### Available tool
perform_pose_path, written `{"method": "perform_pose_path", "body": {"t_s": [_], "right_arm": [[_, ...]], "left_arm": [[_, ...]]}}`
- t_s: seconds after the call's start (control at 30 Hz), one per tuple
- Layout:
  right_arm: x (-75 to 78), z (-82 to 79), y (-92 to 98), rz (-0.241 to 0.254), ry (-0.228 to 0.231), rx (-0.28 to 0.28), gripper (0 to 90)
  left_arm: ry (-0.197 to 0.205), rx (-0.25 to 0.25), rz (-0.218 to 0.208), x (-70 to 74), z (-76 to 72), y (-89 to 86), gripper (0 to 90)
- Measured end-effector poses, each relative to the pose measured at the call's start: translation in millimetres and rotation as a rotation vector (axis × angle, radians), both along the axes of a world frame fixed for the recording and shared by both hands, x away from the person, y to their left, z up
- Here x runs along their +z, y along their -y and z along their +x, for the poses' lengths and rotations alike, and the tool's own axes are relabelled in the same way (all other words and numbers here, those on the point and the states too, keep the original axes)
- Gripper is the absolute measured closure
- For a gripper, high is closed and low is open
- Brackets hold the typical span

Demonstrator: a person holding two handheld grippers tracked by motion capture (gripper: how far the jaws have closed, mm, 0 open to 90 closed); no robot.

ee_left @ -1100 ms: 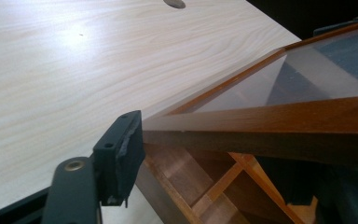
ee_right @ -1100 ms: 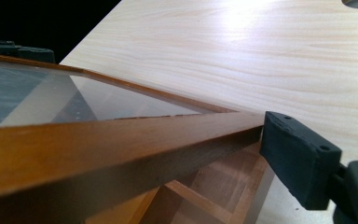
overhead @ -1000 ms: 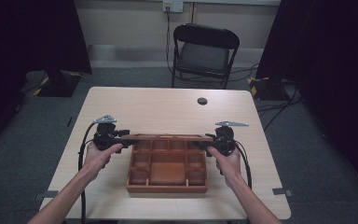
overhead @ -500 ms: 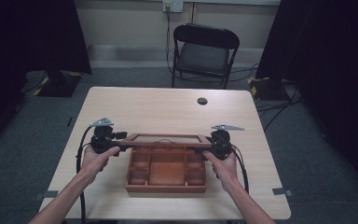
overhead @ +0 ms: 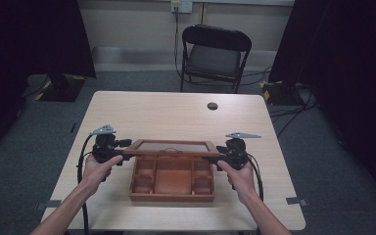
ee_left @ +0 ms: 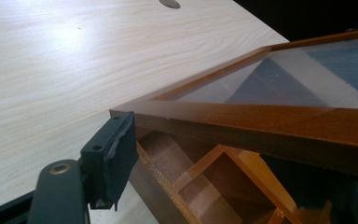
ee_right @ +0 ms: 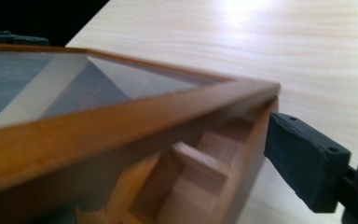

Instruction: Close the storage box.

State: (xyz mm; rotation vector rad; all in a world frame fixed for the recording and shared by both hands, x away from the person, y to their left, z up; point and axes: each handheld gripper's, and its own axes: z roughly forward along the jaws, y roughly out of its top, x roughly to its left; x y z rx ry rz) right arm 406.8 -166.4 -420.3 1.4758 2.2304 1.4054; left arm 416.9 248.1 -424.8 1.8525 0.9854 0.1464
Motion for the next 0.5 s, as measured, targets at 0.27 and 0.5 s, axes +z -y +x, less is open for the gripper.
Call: {"method": "perform_pose_path", "body": {"t_s": [0.27,0.5], "right_arm": [[0.4,-10.2,27.7,-0.003,0.009,-0.031,26.1],[2.0,-7.9,48.6,0.005,0.02,-0.079,30.0]], "left_arm": [[0.02,-0.014,0.001,3.8,-6.1,1.0,27.2],[0.032,-0.022,-0.021,9.3,-13.4,0.6,27.0]]}}
